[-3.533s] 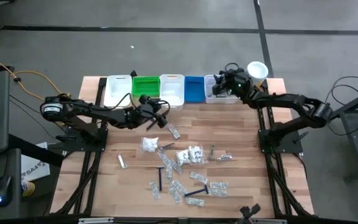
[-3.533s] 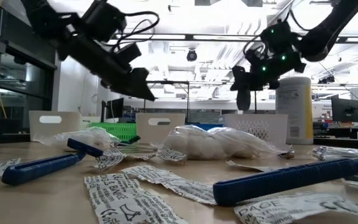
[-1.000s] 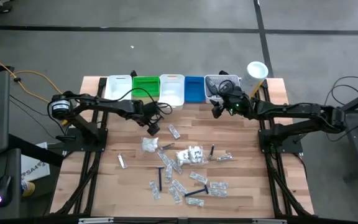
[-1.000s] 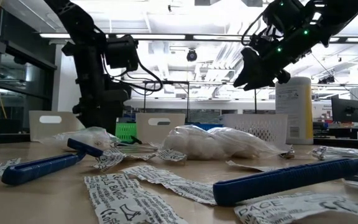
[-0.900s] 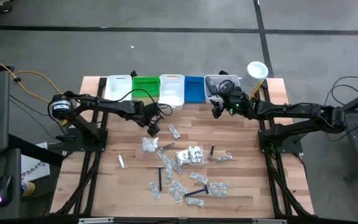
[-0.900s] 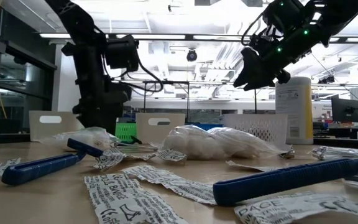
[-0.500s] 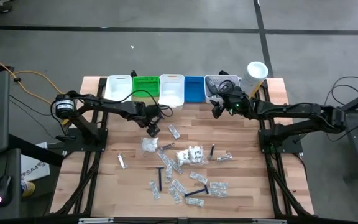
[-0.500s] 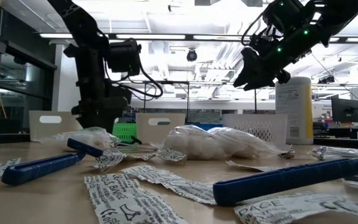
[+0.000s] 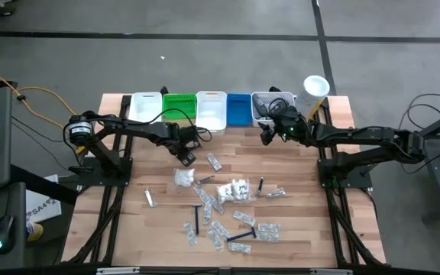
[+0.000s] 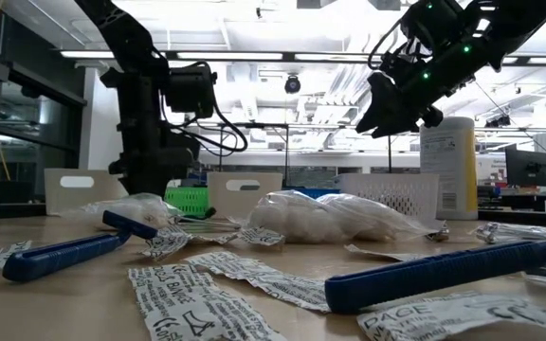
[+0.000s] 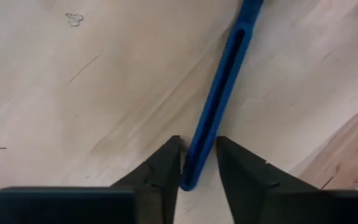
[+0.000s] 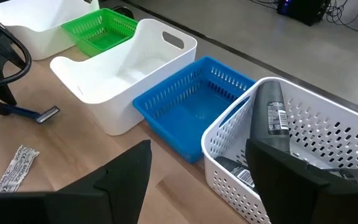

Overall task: Pick & Place Travel size toiletries
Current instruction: Put the blue razor into the green bin

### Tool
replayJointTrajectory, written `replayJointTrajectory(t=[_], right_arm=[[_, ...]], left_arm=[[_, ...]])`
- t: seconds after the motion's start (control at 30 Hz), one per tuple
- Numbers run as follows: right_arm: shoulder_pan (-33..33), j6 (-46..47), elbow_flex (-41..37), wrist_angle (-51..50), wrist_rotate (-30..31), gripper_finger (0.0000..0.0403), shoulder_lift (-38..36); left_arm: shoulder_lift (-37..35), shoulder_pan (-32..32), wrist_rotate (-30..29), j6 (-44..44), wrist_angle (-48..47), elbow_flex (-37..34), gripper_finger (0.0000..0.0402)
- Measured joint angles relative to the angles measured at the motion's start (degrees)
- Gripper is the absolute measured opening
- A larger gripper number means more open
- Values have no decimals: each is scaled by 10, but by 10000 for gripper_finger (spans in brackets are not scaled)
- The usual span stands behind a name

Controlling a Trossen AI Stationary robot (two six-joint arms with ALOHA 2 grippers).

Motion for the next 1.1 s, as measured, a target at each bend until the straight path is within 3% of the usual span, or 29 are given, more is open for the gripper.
replayJointTrajectory(t=[0.23, 0.6, 0.73, 0.9, 1.1], right_arm=[[0, -1, 0, 0, 0, 254, 0], [0, -2, 0, -2, 0, 254, 0], [0, -2, 0, -3, 0, 254, 0], [0, -10, 0, -2, 0, 254, 0], [0, -16, 0, 0, 0, 254, 0]], left_arm=[[-1, 0, 14, 23, -9, 2, 18], [-57, -2, -6, 66, -141, 62, 20], [-86, -1, -51, 66, -177, 85, 20], [-112, 5, -153, 68, -194, 125, 20], [-101, 80, -193, 166, -175, 167, 21]])
